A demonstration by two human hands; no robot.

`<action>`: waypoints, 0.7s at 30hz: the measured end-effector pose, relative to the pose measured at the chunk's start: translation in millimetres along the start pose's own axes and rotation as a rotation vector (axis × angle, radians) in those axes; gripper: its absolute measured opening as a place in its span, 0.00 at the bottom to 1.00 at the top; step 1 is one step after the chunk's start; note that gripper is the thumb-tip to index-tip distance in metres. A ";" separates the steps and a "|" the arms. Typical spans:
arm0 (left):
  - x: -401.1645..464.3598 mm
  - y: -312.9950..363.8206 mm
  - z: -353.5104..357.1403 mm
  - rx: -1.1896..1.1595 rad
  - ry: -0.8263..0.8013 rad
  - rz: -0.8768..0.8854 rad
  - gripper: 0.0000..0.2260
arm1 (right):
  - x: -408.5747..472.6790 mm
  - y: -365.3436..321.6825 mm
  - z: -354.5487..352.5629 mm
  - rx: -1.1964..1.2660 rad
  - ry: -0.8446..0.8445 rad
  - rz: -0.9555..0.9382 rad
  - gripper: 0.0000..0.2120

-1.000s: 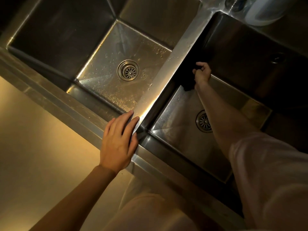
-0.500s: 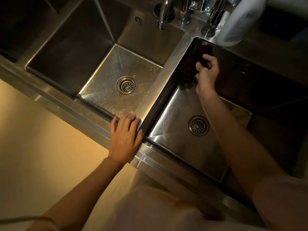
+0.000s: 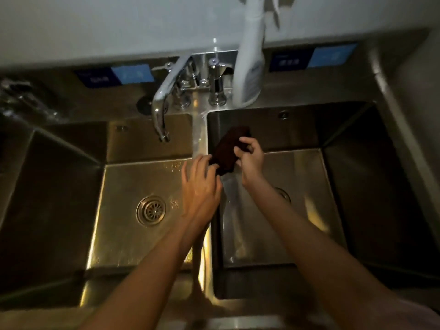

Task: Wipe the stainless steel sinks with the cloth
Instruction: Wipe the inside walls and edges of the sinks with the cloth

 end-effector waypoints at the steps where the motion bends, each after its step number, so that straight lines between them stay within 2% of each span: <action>1: 9.8 -0.4 4.0 -0.001 -0.012 0.012 0.12 | 0.9 1.9 1.2 0.030 0.010 0.003 0.15; 8: 34.4 -4.3 34.5 0.066 -0.141 0.059 0.15 | 21.4 -15.2 21.1 0.175 0.051 -0.005 0.14; 12: 33.6 -4.3 37.3 0.064 -0.116 0.063 0.13 | 27.9 -6.9 38.2 0.248 0.041 0.030 0.13; 17: 33.9 -6.4 38.4 0.038 -0.088 0.051 0.11 | 47.2 21.9 36.5 0.281 0.123 0.115 0.14; 21: 33.6 -8.2 39.0 0.016 -0.058 0.035 0.12 | 69.7 51.3 26.6 0.198 0.233 0.162 0.14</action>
Point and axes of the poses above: each hand's wrist, its own x-axis towards the middle knuckle, its own z-axis out of the palm, y = z × x, the point moved 9 cm from there along x, towards the middle knuckle, and after that the axes turned 5 degrees about z, right-handed, at the moved point
